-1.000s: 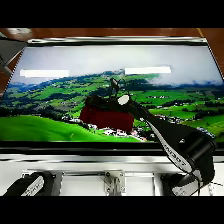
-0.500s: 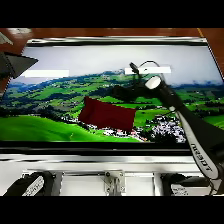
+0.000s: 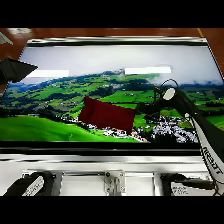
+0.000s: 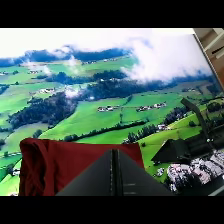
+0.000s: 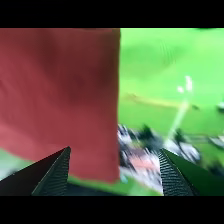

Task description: Fold the shirts.

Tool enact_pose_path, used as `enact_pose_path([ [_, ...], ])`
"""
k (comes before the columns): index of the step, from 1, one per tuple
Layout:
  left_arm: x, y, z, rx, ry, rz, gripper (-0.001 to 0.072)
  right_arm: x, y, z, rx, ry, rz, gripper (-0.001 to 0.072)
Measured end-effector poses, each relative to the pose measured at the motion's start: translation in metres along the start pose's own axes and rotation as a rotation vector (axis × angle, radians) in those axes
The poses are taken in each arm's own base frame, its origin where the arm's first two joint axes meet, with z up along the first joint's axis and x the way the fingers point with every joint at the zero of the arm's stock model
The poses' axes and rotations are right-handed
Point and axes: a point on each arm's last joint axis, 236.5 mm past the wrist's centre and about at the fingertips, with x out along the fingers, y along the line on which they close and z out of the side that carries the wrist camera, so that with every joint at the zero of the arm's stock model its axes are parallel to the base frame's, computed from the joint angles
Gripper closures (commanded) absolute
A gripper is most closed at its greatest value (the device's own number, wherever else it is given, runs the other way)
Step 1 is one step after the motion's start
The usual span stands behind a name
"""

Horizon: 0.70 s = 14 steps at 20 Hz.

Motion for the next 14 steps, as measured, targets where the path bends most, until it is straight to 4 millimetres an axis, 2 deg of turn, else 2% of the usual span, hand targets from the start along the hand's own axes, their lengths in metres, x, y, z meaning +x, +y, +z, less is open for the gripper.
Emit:
enact_pose_path([
  [3,0.000,0.003,-0.001,-0.005,0.005,0.012,0.0660,0.026,0.007,-0.006,0.027,0.010,0.031,0.0048],
  [5,0.000,0.004,-0.001,-0.014,0.006,0.015,0.0660,0.043,0.019,-0.012,0.026,0.030,0.076,0.0051],
  [6,0.000,0.004,-0.002,-0.019,0.007,0.017,0.0660,0.049,0.027,-0.015,0.026,0.039,0.104,0.0091],
  [7,0.000,0.004,-0.002,-0.025,0.008,0.018,0.0661,0.053,0.032,-0.016,0.026,0.041,0.124,0.0273],
  [8,0.000,0.004,-0.002,-0.027,0.008,0.019,0.0660,0.055,0.038,-0.014,0.030,0.036,0.145,0.0511],
  [9,0.000,0.005,-0.002,-0.031,0.008,0.020,0.0660,0.055,0.043,-0.010,0.031,0.023,0.162,0.0641],
  [12,0.000,0.004,-0.002,-0.037,0.009,0.020,0.0660,0.044,0.062,0.008,-0.005,-0.021,0.212,0.0649],
  [14,0.000,0.004,-0.002,-0.041,0.008,0.020,0.0660,0.022,0.080,0.029,-0.068,-0.084,0.255,0.0650],
])
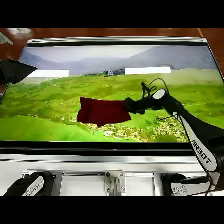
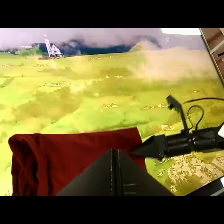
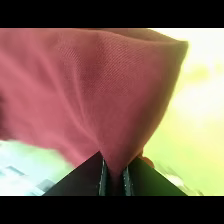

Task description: Fold the shirts.

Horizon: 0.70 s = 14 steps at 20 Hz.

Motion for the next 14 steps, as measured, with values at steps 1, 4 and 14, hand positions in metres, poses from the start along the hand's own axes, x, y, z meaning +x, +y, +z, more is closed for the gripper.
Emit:
enact_pose_path([
  [1,0.000,0.000,0.000,0.000,0.000,0.000,0.0660,-0.012,0.012,0.015,-0.034,-0.038,0.021,0.0650],
  [4,0.000,0.000,0.000,0.000,0.000,0.000,0.0660,-0.063,0.042,0.065,-0.107,-0.187,0.070,0.0650],
  [14,0.000,0.000,0.000,-0.001,-0.001,0.001,0.0660,-0.278,-0.073,0.136,0.041,-0.498,-0.125,0.0650],
])
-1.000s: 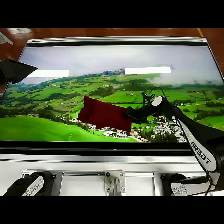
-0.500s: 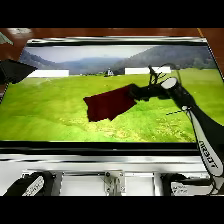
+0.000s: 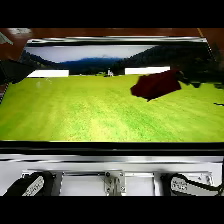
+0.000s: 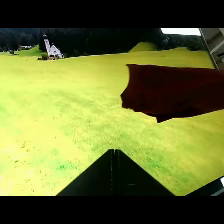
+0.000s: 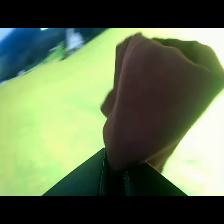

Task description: Fold the shirts.

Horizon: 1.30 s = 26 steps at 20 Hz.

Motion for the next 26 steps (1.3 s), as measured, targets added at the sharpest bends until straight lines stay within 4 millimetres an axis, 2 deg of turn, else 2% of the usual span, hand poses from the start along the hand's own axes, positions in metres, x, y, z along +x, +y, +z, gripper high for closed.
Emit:
enact_pose_path([
  [3,0.000,0.000,0.000,-0.003,0.001,-0.001,0.0660,-0.053,-0.086,0.010,0.108,-0.031,-0.178,0.0650],
  [5,0.001,-0.002,-0.002,-0.007,0.009,-0.006,0.0660,-0.089,-0.142,0.005,0.204,-0.037,-0.287,0.0650],
  [8,0.003,-0.008,-0.006,-0.005,0.024,-0.020,0.0660,-0.135,-0.208,-0.020,0.368,-0.033,-0.410,0.0650],
  [11,0.006,-0.014,-0.010,0.000,0.038,-0.035,0.0661,-0.165,-0.251,-0.058,0.531,-0.016,-0.473,0.0650],
  [14,0.009,-0.020,-0.014,0.014,0.054,-0.044,0.0660,-0.184,-0.275,-0.102,0.675,-0.012,-0.513,0.0650],
  [17,0.012,-0.024,-0.018,0.027,0.068,-0.051,0.0660,-0.189,-0.286,-0.146,0.797,-0.021,-0.532,0.0650],
  [22,0.014,-0.030,-0.022,0.040,0.082,-0.061,0.0661,-0.169,-0.283,-0.217,0.932,0.010,-0.534,0.0650],
  [24,0.015,-0.030,-0.022,0.041,0.084,-0.062,0.0660,-0.166,-0.281,-0.235,0.956,0.022,-0.549,0.0649],
  [26,0.015,-0.031,-0.023,0.042,0.085,-0.063,0.0660,-0.171,-0.282,-0.247,0.962,0.023,-0.596,0.0649],
])
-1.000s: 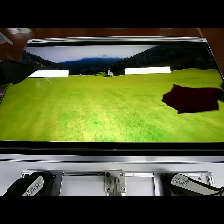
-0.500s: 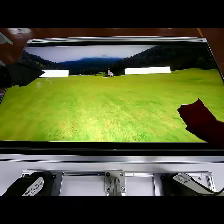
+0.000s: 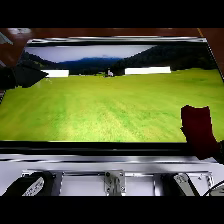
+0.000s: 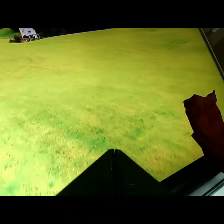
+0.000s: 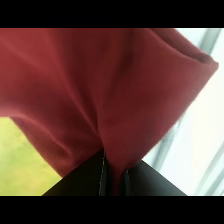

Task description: Fold the shirts.

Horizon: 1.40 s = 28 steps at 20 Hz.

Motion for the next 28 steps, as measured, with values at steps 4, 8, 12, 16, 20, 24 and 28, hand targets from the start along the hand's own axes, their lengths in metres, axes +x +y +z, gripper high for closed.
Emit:
enact_pose_path([
  [4,0.000,0.000,0.000,0.000,0.000,0.000,0.0660,-0.008,-0.027,-0.003,0.008,-0.040,-0.109,0.0162],
  [8,0.000,0.000,0.000,0.000,0.000,0.000,0.0660,-0.014,-0.028,-0.001,0.001,-0.065,-0.115,0.0165],
  [12,0.000,0.005,0.001,0.006,-0.004,0.019,0.0662,-0.063,0.020,0.043,-0.096,-0.235,0.021,0.0183],
  [16,0.004,0.031,0.013,0.014,-0.047,0.123,0.0664,-0.186,0.161,0.098,-0.305,-0.643,0.396,0.0315],
  [20,0.035,0.081,-0.011,0.018,0.075,0.330,0.0663,-0.213,0.310,0.010,-0.753,-0.632,0.639,0.0233],
  [24,0.085,0.108,-0.088,0.087,0.411,0.476,0.0217,-0.101,0.361,-0.131,-1.155,-0.280,0.487,0.0067],
  [28,0.121,0.113,-0.144,0.171,0.630,0.531,0.0167,-0.003,0.329,-0.212,-1.374,-0.009,0.184,0.0067],
])
